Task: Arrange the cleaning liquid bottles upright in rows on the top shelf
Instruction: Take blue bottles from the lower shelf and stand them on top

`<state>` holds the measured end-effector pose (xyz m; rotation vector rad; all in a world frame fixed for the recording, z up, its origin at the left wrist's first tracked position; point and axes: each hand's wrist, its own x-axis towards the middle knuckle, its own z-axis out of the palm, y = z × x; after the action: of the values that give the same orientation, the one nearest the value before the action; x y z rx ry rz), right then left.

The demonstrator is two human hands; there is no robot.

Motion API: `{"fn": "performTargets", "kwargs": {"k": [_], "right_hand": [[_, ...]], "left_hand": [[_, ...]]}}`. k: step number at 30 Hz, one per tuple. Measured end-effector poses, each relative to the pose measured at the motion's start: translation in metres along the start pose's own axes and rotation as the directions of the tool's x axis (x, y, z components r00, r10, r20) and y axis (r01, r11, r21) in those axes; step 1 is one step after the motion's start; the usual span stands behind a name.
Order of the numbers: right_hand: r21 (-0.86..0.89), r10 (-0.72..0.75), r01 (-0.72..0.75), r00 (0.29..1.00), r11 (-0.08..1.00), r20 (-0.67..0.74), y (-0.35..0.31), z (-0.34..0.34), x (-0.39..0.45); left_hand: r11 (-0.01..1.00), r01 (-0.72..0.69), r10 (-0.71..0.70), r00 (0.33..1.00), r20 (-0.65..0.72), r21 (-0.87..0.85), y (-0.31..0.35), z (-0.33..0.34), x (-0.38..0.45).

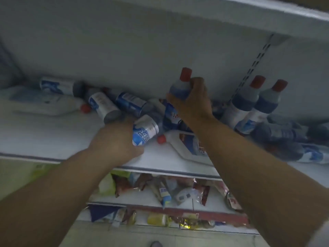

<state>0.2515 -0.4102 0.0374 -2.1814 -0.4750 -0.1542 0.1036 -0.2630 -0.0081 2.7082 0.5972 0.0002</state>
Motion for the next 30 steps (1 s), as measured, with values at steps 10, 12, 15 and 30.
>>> {"fn": "performTargets", "kwargs": {"k": [10, 12, 15, 30], "right_hand": [[0.123, -0.304, 0.325, 0.938, 0.938, -0.165, 0.004, 0.03, -0.009], [0.076, -0.41, 0.437, 0.882, 0.896, -0.231, -0.002, 0.032, -0.019], [0.059, -0.49, 0.519, 0.833, 0.852, -0.255, -0.022, 0.027, -0.04], [-0.098, -0.497, 0.49, 0.826, 0.866, -0.267, -0.115, -0.016, -0.203]], "left_hand": [[0.864, 0.139, -0.202, 0.976, -0.079, -0.484, -0.013, -0.007, -0.036], [0.841, 0.128, -0.203, 0.975, -0.088, -0.526, -0.017, -0.01, -0.039], [0.82, 0.124, -0.194, 0.979, -0.067, -0.559, -0.026, -0.015, -0.045], [0.772, 0.022, -0.005, 1.0, 0.029, -0.635, -0.069, -0.063, -0.14]]}}
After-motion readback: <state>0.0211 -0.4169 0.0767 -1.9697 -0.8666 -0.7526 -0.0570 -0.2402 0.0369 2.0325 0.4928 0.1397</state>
